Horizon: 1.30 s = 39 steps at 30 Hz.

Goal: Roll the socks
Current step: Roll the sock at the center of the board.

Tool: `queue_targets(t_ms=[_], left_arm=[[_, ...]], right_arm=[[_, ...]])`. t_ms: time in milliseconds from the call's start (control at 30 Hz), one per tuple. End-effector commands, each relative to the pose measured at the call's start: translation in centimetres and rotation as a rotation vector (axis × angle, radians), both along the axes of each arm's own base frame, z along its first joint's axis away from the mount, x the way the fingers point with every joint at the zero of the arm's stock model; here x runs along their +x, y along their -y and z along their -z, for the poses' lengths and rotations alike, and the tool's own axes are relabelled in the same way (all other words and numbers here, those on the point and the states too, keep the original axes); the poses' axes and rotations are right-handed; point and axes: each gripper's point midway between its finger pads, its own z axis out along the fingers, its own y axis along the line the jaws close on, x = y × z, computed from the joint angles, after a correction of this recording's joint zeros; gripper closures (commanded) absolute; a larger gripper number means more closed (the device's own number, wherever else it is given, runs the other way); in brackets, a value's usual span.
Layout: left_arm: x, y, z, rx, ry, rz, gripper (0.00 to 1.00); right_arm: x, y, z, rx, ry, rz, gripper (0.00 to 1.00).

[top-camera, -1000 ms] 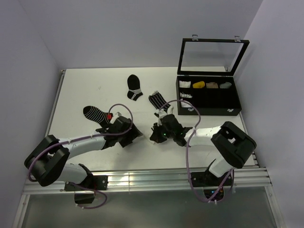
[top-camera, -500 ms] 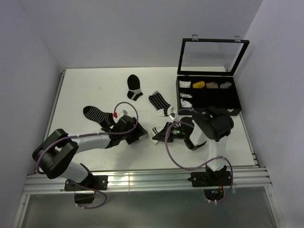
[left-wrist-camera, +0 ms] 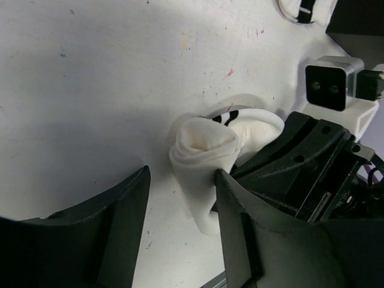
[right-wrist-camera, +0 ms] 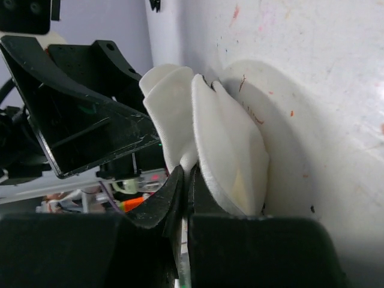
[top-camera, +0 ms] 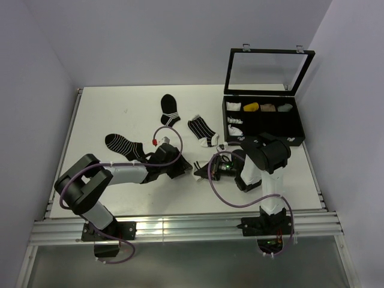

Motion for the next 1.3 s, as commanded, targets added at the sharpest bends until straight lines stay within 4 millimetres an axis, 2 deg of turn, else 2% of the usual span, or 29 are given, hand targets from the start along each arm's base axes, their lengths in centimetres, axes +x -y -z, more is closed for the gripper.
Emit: queue_targets(t_ms=[0, 100, 267, 500, 767, 967, 1033, 1067, 1167, 1233, 1267], left_arm=[[-1.0, -0.4, 2.3, 0.077, -0.047, 0.036, 0.47], [-1.2, -0.3, 2.8, 0.096, -0.064, 0.044, 0.53], [-1.6, -0.2, 3.5, 0.118, -0.082, 0.054, 0.54], [-1.8, -0.1, 2.9, 0.104, -0.064, 0.062, 0.42], [-1.8, -0.1, 3.3, 0.115, -0.065, 0.070, 0.43], [-1.8, -0.4, 4.2, 0.150, -0.089, 0.069, 0.54], [-1.8, -0.5, 4.4, 0.165, -0.096, 0.067, 0.63], [-1.8, -0.5, 4.6, 0.170, -0.102, 0.069, 0.71], [-1.8, -0.7, 5.0, 0.198, -0.113, 0.069, 0.83], [-1.5, -0.8, 5.0, 0.219, -0.112, 0.066, 0.98], [-1.9, -1.3, 5.3, 0.247, -0.132, 0.065, 0.99]], right_arm=[[-0.4, 0.2, 0.4, -0.062, 0.097, -0.019, 0.96], [-0.2, 0.4, 0.9, -0.100, 0.097, -0.012, 0.95], [0.1, 0.5, 1.3, -0.136, 0.090, -0.002, 0.93], [0.4, 1.3, 2.9, -0.304, 0.096, -0.009, 0.93], [0.6, 1.1, 3.4, -0.370, 0.092, -0.022, 0.93], [0.8, 1.3, 3.5, -0.426, 0.104, -0.021, 0.93], [1.0, 1.4, 3.5, -0.447, 0.116, -0.017, 0.92], [0.8, 1.4, 3.6, -0.464, 0.111, -0.024, 0.92], [1.3, 1.3, 3.0, -0.511, 0.171, -0.024, 0.87], [1.4, 1.0, 2.2, -0.556, 0.229, -0.045, 0.78], [1.9, 1.2, 2.0, -0.600, 0.259, -0.025, 0.75]])
